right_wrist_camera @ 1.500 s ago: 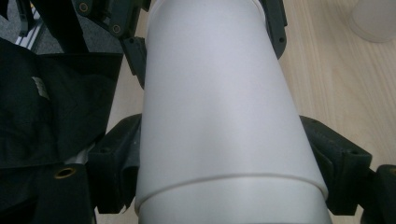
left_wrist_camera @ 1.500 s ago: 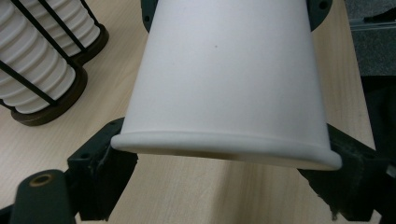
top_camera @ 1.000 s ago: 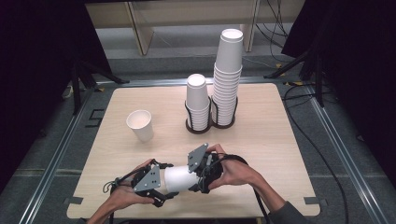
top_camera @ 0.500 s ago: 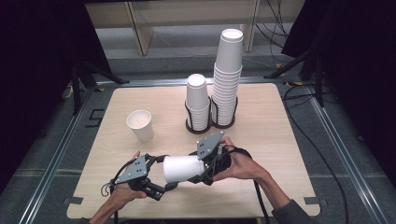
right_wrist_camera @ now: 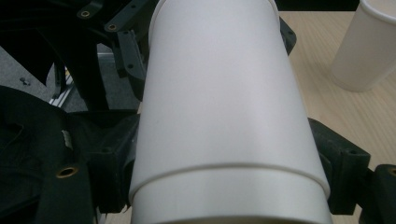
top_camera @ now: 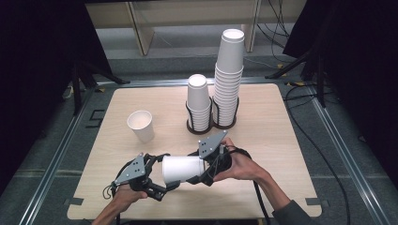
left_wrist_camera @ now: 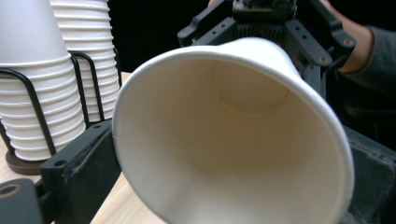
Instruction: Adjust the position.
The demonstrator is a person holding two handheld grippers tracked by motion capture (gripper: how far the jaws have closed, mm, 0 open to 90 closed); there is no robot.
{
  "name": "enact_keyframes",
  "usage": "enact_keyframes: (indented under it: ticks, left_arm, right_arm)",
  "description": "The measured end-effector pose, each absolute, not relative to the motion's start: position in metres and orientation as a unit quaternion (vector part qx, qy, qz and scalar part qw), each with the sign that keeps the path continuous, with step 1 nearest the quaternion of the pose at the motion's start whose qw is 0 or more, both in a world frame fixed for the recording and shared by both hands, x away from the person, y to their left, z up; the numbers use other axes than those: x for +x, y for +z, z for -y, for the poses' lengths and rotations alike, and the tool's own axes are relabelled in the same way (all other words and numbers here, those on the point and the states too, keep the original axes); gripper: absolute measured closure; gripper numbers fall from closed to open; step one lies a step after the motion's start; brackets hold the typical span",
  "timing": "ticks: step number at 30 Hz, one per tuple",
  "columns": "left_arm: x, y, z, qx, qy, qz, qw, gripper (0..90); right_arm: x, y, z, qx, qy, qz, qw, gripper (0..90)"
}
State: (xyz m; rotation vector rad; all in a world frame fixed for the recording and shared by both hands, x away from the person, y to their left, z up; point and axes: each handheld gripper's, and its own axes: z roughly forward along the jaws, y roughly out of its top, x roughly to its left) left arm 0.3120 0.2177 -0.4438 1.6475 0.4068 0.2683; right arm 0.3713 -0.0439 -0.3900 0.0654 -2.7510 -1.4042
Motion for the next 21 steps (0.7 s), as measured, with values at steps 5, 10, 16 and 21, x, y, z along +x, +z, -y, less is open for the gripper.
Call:
enact_keyframes:
  ticks: [5,10,16,21]
  left_arm:
    - [0.312,-0.440,-0.219,0.737,0.124,-0.169,0.643,7.4]
    - [0.311,-0.436,-0.220,0.743,0.134,-0.158,0.637,11.2]
    - [0.311,-0.437,-0.218,0.753,0.135,-0.152,0.626,13.3]
    - [0.309,-0.437,-0.215,0.760,0.136,-0.154,0.616,14.2]
  right_arm:
    - [0.373,-0.392,0.045,0.022,-0.459,0.888,0.030,23.9]
    - [0.375,-0.396,0.050,0.015,-0.467,0.883,0.049,24.1]
    - [0.378,-0.400,0.048,0.019,-0.459,0.888,0.037,21.1]
    - [0.377,-0.402,0.046,0.010,-0.440,0.897,0.038,19.3]
